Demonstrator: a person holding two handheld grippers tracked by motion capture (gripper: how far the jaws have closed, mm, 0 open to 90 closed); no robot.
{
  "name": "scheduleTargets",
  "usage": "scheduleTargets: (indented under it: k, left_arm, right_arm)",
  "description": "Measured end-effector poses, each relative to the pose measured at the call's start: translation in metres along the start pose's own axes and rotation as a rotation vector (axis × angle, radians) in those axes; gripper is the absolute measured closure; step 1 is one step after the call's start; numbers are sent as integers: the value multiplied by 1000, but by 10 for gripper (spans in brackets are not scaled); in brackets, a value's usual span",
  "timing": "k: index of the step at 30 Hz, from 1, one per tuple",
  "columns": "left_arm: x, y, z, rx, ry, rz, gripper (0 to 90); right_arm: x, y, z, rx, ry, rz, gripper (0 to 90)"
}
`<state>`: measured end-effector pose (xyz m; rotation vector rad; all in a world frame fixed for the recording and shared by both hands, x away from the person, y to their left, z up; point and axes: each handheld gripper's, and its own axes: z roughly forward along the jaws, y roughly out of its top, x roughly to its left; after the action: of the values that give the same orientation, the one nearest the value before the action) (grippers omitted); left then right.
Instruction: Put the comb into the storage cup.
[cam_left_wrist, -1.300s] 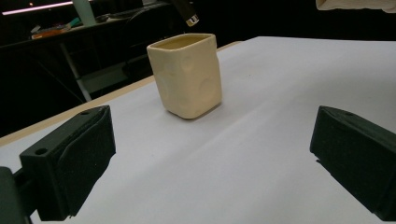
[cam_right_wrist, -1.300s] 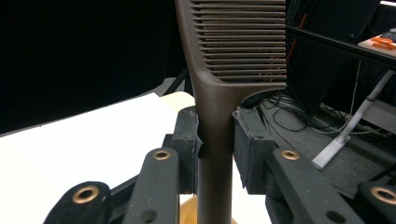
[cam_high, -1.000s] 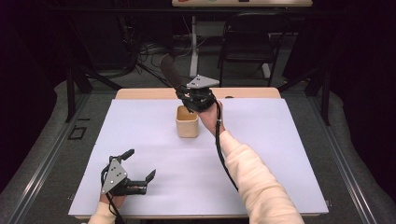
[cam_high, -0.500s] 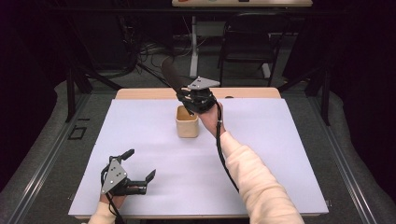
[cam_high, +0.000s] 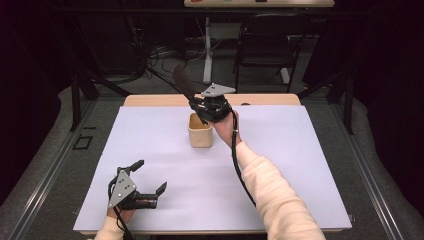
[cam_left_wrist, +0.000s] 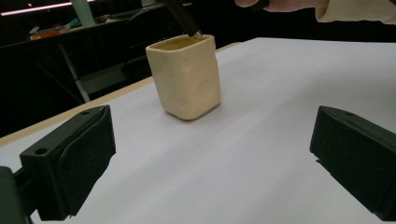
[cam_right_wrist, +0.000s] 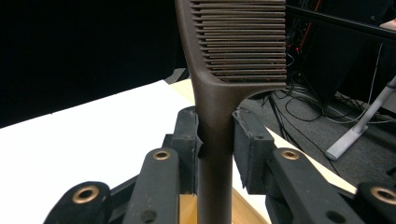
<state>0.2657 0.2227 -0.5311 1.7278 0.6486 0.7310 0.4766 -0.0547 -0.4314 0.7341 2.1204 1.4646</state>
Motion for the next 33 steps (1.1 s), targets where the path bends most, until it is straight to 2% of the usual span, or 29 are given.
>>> scheduleTargets:
  k: [33]
  left_arm:
    - [0, 0, 1, 1, 1, -2, 1]
  right_arm:
    - [-3, -13, 2, 36, 6, -1, 719]
